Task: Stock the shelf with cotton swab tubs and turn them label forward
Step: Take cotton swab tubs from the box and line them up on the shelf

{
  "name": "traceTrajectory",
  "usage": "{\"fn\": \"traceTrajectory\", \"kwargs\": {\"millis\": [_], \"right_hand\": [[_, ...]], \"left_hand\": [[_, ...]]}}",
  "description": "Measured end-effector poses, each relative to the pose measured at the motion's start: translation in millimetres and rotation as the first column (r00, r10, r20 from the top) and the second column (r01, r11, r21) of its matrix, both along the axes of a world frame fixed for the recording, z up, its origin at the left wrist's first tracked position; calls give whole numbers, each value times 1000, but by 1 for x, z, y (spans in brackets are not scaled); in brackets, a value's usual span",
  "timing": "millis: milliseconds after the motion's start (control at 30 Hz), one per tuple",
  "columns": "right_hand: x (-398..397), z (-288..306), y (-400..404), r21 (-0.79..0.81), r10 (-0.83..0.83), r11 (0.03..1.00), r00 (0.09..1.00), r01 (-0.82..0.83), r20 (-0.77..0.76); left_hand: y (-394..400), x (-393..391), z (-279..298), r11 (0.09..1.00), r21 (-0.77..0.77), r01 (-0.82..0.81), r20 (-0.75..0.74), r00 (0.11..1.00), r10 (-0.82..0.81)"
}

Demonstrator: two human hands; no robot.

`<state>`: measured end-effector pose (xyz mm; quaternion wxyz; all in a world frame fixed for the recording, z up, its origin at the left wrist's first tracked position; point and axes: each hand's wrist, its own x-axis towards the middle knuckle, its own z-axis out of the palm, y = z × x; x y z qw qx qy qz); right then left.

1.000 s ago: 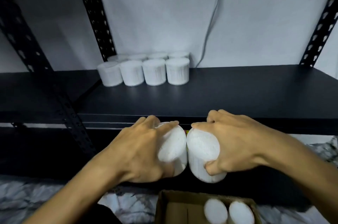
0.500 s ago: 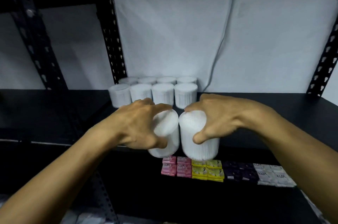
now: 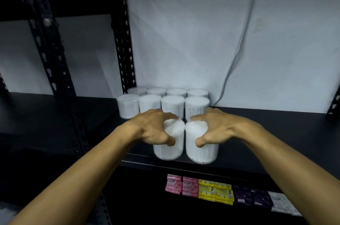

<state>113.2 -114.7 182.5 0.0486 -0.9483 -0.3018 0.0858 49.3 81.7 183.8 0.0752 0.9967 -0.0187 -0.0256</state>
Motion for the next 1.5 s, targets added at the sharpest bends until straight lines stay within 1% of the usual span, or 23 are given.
{"fn": "traceTrajectory", "kwargs": {"millis": [133, 200, 233, 300, 367, 400, 500, 567, 667, 767, 867, 1033, 1333, 1500], "right_hand": [[-2, -2, -2, -6, -11, 1000, 999, 11, 50], [-9, -5, -5, 11, 3, 1000, 996, -4, 85], [-14, -7, -8, 40, 13, 999, 993, -18, 117], [-26, -18, -14, 166, 10, 985, 976, -47, 219], [-38, -35, -21, 330, -38, 940, 936, -84, 349], [-43, -45, -23, 380, -63, 918, 908, -110, 415], [-47, -76, -27, 404, -106, 901, 821, -159, 561], [-44, -90, -25, 410, -104, 893, 799, -187, 592], [-36, -99, -19, 450, -132, 867, 775, -212, 618], [-26, -104, -10, 474, -171, 856, 752, -207, 637], [-14, -107, -1, 483, -182, 854, 758, -194, 627], [7, -109, 13, 481, -182, 860, 779, -169, 599], [26, -107, 22, 453, -189, 877, 750, -162, 634], [30, -106, 22, 441, -183, 884, 753, -155, 632]], "left_hand": [[7, 3, -2, 999, 32, 5, -29, 1000, -4], [8, -4, -4, 999, 45, 3, 5, 1000, -3], [8, -10, -7, 999, 49, 0, 66, 998, -3], [6, -25, -19, 999, 45, -7, 260, 966, -5], [3, -40, -37, 998, 62, 18, 467, 883, -44], [2, -46, -47, 995, 90, 31, 539, 839, -75], [4, -46, -77, 990, 134, 53, 647, 752, -128], [4, -41, -90, 993, 109, 55, 680, 724, -114], [3, -34, -97, 996, 75, 50, 714, 694, -89], [3, -24, -98, 998, 61, 34, 721, 690, -67], [8, -10, -100, 999, 11, 34, 707, 706, -31], [17, 13, -100, 999, -11, 43, 697, 716, -23], [29, 37, -101, 998, -13, 68, 715, 698, -38], [31, 42, -101, 998, -11, 65, 713, 700, -37]]}}
